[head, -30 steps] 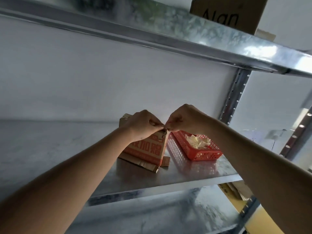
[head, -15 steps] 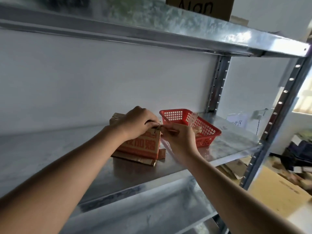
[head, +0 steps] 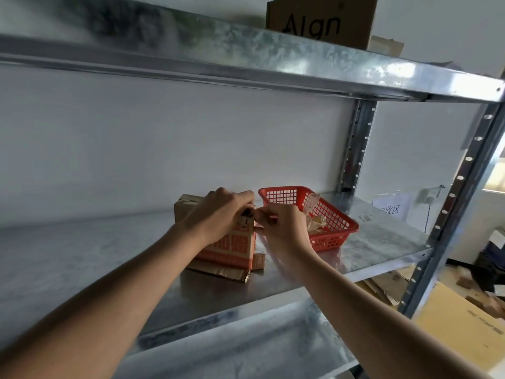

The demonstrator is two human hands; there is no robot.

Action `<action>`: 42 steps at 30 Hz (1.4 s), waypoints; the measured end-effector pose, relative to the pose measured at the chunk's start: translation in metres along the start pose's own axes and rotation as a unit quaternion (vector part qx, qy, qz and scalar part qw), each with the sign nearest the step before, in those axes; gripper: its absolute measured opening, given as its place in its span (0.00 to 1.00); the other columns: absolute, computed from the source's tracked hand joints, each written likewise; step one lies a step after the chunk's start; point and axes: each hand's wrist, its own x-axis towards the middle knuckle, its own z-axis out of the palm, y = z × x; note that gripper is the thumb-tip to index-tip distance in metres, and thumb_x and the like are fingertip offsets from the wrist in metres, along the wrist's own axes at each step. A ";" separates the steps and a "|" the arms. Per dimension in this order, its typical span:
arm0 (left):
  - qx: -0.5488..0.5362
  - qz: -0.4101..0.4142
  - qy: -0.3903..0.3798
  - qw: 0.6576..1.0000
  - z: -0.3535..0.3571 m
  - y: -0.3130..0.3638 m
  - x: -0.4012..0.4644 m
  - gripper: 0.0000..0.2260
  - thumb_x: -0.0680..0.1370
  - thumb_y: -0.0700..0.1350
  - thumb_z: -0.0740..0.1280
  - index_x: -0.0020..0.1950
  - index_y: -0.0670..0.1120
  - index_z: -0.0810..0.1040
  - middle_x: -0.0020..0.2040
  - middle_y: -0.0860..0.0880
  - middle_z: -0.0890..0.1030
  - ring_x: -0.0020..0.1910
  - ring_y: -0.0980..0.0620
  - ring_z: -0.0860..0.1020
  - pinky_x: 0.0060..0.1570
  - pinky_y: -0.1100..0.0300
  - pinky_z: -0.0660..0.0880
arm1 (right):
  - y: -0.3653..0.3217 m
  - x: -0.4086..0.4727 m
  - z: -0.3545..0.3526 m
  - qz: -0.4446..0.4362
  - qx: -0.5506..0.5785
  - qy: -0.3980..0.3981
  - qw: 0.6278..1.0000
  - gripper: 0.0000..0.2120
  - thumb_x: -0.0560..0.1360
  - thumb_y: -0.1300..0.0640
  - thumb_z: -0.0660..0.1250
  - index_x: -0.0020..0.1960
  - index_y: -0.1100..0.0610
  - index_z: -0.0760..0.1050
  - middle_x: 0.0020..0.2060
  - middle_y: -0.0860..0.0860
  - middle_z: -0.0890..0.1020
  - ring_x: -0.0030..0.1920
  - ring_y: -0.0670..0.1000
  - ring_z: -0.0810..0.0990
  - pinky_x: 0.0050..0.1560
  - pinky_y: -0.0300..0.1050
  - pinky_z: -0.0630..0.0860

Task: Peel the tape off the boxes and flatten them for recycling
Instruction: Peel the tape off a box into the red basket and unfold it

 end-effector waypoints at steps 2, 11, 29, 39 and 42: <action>-0.008 -0.009 0.026 1.000 0.002 0.001 -0.001 0.02 0.82 0.41 0.68 0.50 0.47 0.79 0.43 0.52 0.85 0.36 0.60 0.78 0.34 0.72 0.66 | 0.002 0.000 0.001 0.011 0.025 -0.004 1.000 0.03 0.78 0.61 0.74 0.47 0.55 0.86 0.40 0.48 0.87 0.41 0.46 0.87 0.44 0.48 0.86; -0.055 -0.049 0.016 0.997 0.002 -0.005 0.004 0.05 0.84 0.44 0.66 0.51 0.48 0.81 0.45 0.56 0.85 0.42 0.61 0.82 0.40 0.62 0.78 | 0.006 0.005 -0.004 0.002 -0.022 0.015 1.000 0.03 0.75 0.56 0.77 0.46 0.50 0.86 0.38 0.43 0.87 0.41 0.43 0.86 0.46 0.44 0.83; -0.151 -0.111 -0.014 0.982 -0.008 -0.009 -0.003 0.04 0.82 0.43 0.70 0.48 0.49 0.83 0.49 0.51 0.87 0.50 0.52 0.84 0.54 0.46 0.80 | 0.001 -0.004 0.013 -0.094 -0.082 0.033 0.992 0.03 0.79 0.55 0.72 0.51 0.52 0.84 0.42 0.43 0.85 0.45 0.43 0.84 0.48 0.52 0.83; -0.173 -0.124 -0.030 0.977 -0.007 -0.015 -0.004 0.06 0.81 0.41 0.70 0.50 0.51 0.84 0.51 0.54 0.86 0.53 0.53 0.83 0.58 0.46 0.79 | -0.009 -0.005 0.018 -0.108 -0.180 -0.057 0.976 0.10 0.84 0.54 0.58 0.60 0.59 0.70 0.61 0.54 0.71 0.53 0.55 0.75 0.50 0.52 0.74; -0.202 -0.118 -0.034 0.972 -0.009 -0.017 -0.007 0.02 0.81 0.48 0.71 0.49 0.53 0.84 0.48 0.57 0.86 0.52 0.56 0.83 0.58 0.46 0.79 | -0.006 -0.004 0.015 -0.139 -0.214 -0.085 0.963 0.11 0.84 0.56 0.58 0.64 0.61 0.67 0.59 0.56 0.71 0.49 0.55 0.74 0.46 0.52 0.73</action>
